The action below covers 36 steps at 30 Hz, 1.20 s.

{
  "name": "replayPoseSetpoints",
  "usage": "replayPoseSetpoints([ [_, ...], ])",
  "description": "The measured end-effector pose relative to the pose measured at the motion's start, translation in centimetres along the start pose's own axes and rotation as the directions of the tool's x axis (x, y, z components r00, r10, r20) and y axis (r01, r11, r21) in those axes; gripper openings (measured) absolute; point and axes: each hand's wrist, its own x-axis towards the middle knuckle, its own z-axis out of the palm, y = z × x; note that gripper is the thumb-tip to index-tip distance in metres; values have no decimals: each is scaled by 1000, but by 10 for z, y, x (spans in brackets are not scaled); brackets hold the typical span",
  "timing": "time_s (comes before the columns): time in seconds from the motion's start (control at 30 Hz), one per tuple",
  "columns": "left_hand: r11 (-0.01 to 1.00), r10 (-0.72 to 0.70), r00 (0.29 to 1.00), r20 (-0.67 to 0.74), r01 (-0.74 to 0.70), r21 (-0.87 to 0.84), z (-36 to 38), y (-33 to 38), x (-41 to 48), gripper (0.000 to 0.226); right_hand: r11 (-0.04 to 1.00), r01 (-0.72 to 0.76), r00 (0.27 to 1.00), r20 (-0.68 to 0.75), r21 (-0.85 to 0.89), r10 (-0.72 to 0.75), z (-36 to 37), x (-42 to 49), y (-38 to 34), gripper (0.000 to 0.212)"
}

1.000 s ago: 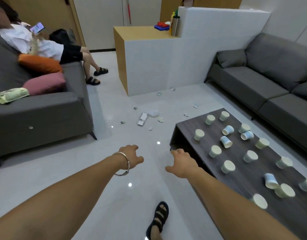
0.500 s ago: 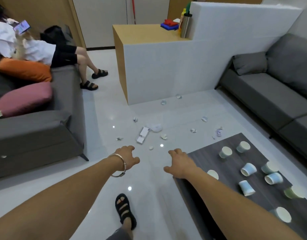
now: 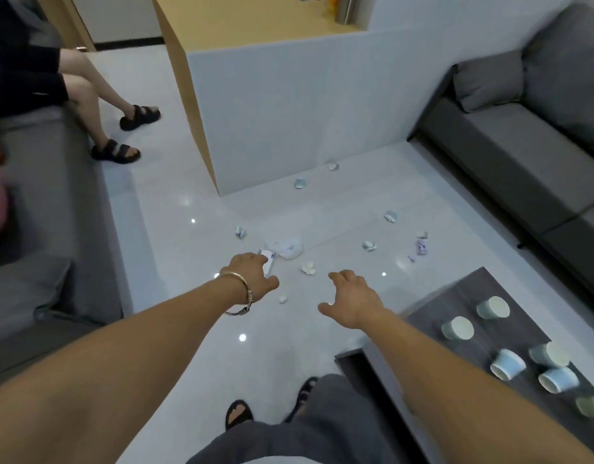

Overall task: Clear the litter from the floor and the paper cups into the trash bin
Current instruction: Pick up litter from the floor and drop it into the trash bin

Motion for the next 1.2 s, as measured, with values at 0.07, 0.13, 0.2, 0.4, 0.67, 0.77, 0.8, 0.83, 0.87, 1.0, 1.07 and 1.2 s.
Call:
replayPoseSetpoints([
  [0.07, 1000, -9, 1000, 22, 9, 3, -6, 0, 36, 59, 1000, 6, 1000, 23, 4, -6, -10, 37, 3, 79],
  [0.13, 999, -33, 998, 53, 33, 2, -7, 1, 75, 60, 1000, 19, 998, 55, 15, -20, -16, 78, 9, 79],
  [0.2, 997, -74, 993, 88, 75, -13, -4, 1, 112, 61, 999, 36, 994, 101, 21, -38, -19, 123, 18, 79],
  [0.4, 947, -287, 943, 167, 306, -101, 24, -19, 228, 62, 996, 88, 962, 260, 8, -87, -8, 282, 53, 74],
  [0.67, 846, -412, 867, 280, 478, -235, 153, -69, 392, 59, 995, 94, 934, 350, -36, -76, 99, 494, 97, 79],
  [0.77, 853, -379, 870, 315, 460, -247, 234, -96, 457, 60, 997, 66, 945, 323, -40, -49, 177, 571, 116, 79],
  [0.8, 855, -366, 873, 322, 452, -253, 261, -106, 477, 61, 997, 52, 949, 312, -50, -34, 205, 593, 124, 80],
  [0.83, 853, -359, 874, 326, 449, -265, 287, -115, 495, 61, 997, 40, 952, 306, -65, -18, 234, 614, 131, 82],
  [0.87, 848, -356, 875, 327, 450, -279, 313, -124, 510, 61, 996, 31, 953, 303, -88, -3, 262, 634, 138, 84],
  [1.0, 795, -375, 872, 314, 477, -374, 401, -157, 545, 58, 985, 12, 955, 294, -170, 39, 355, 695, 159, 88],
  [1.07, 746, -409, 857, 313, 512, -427, 434, -169, 549, 57, 987, -20, 972, 229, -158, 56, 390, 715, 165, 82],
  [1.2, 701, -430, 832, 350, 552, -451, 470, -180, 536, 55, 998, -2, 998, 61, -58, 5, 428, 715, 157, 50],
])
